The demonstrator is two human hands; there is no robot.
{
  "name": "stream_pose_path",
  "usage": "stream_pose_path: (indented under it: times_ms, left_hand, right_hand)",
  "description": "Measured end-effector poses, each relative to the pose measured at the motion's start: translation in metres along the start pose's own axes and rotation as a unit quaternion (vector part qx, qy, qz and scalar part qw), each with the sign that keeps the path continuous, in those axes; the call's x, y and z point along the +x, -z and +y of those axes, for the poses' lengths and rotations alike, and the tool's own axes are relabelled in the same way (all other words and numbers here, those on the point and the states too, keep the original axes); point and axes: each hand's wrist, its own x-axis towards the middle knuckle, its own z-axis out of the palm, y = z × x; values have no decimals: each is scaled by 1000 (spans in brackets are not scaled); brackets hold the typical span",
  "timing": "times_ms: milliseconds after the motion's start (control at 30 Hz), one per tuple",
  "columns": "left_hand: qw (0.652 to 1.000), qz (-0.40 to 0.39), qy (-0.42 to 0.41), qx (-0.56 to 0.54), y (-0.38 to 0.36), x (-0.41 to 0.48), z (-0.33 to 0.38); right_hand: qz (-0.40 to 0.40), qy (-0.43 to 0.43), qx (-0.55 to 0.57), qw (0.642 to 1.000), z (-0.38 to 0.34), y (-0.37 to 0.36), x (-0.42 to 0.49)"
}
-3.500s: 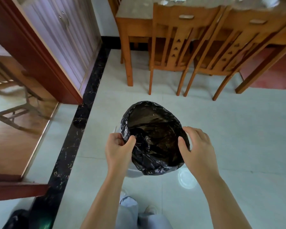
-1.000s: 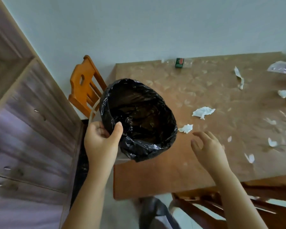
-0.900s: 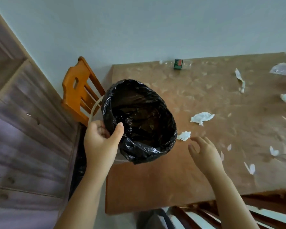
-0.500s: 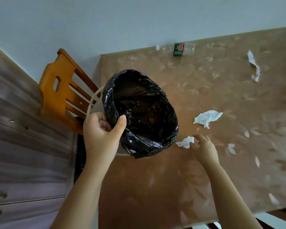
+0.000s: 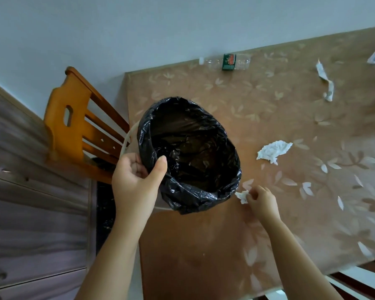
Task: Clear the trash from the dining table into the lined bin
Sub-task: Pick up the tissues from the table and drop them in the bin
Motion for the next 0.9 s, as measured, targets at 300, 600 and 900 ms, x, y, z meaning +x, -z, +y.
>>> stream_pose_path:
  times_ms: [300, 600, 900]
  left_hand:
    - [1000, 7, -11, 3, 29, -5, -6]
    - [999, -16, -41, 21, 42, -11, -1]
    - [997, -42, -56, 25, 37, -18, 7]
  right_hand:
    - [123, 4, 85, 989, -27, 22, -49]
    - [208, 94, 206, 952, -104, 66, -91]
    - [134, 201, 201, 949, -150, 65, -111]
